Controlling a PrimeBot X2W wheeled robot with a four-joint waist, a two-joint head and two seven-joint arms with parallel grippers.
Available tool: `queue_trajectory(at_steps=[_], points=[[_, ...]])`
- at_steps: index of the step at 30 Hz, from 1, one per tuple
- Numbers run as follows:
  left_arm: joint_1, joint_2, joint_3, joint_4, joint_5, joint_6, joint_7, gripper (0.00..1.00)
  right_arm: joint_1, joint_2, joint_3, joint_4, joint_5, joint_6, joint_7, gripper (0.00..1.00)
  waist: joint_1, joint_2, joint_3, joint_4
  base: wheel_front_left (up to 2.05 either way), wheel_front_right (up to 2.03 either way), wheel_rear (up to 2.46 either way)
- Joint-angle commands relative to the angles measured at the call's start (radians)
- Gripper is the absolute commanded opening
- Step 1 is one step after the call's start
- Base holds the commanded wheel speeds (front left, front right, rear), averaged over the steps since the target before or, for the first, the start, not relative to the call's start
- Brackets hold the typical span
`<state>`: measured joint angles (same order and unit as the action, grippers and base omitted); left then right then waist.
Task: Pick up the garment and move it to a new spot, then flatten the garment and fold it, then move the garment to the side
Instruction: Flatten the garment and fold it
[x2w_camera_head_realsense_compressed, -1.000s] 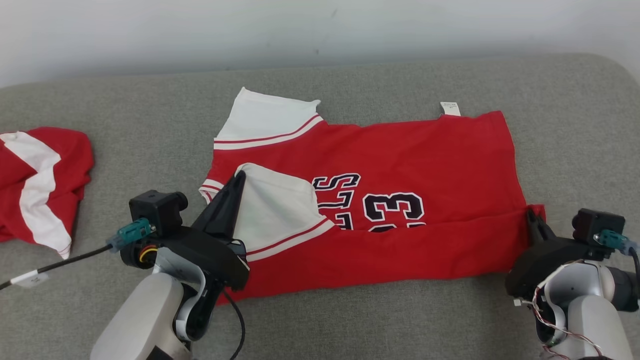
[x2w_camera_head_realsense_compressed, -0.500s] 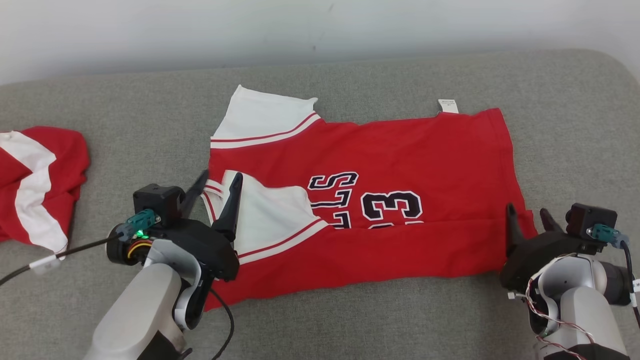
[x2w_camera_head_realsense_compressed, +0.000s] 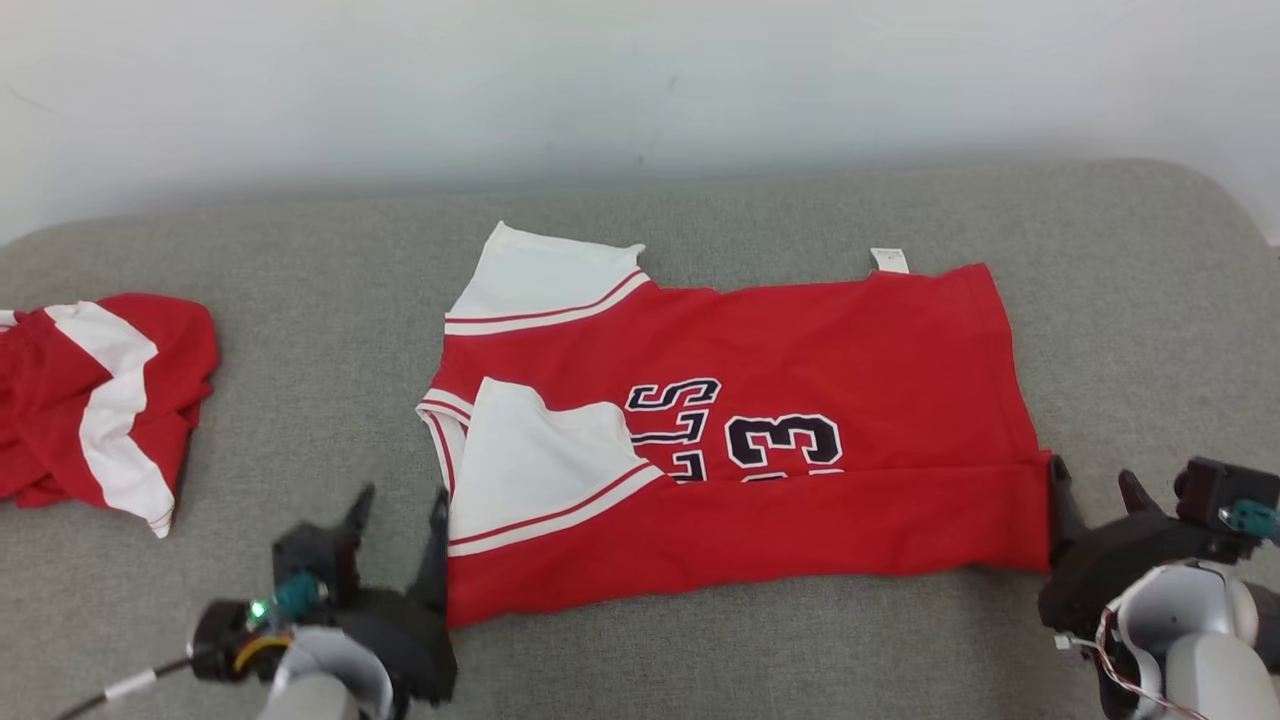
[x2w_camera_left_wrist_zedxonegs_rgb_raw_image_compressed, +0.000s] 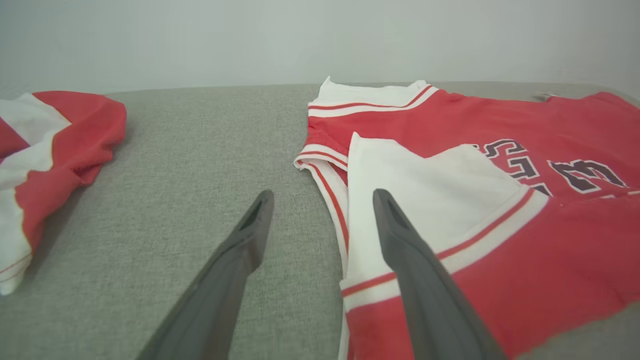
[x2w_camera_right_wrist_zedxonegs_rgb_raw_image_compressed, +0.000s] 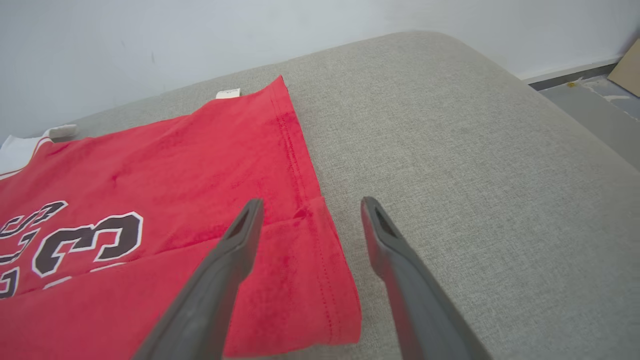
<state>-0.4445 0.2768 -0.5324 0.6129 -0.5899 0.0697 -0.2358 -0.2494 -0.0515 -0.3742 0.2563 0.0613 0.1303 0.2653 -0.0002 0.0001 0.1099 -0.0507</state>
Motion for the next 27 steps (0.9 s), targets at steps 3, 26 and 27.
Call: queue_trajectory(at_steps=[3, 26, 27], points=[[0.058, 0.003, -0.016, -0.037, -0.006, 0.002, 0.018, 1.00, 0.034, 0.003, -0.014, -0.018, 0.017, 0.001, 0.018, 1.00, 0.0002, -0.0001, -0.006, 0.006, 0.00, 0.00, 0.00], [0.114, -0.032, -0.039, -0.017, -0.069, 0.094, 0.223, 0.00, 0.001, 0.003, -0.019, 0.089, -0.036, 0.001, 0.053, 1.00, 0.0002, -0.0001, 0.063, -0.015, 0.00, 0.00, 0.00], [0.115, -0.027, -0.039, -0.016, -0.069, 0.094, 0.226, 0.00, -0.006, 0.003, -0.021, 0.100, -0.040, 0.001, 0.057, 1.00, 0.0002, -0.0001, 0.066, -0.015, 0.00, 0.00, 0.00]])
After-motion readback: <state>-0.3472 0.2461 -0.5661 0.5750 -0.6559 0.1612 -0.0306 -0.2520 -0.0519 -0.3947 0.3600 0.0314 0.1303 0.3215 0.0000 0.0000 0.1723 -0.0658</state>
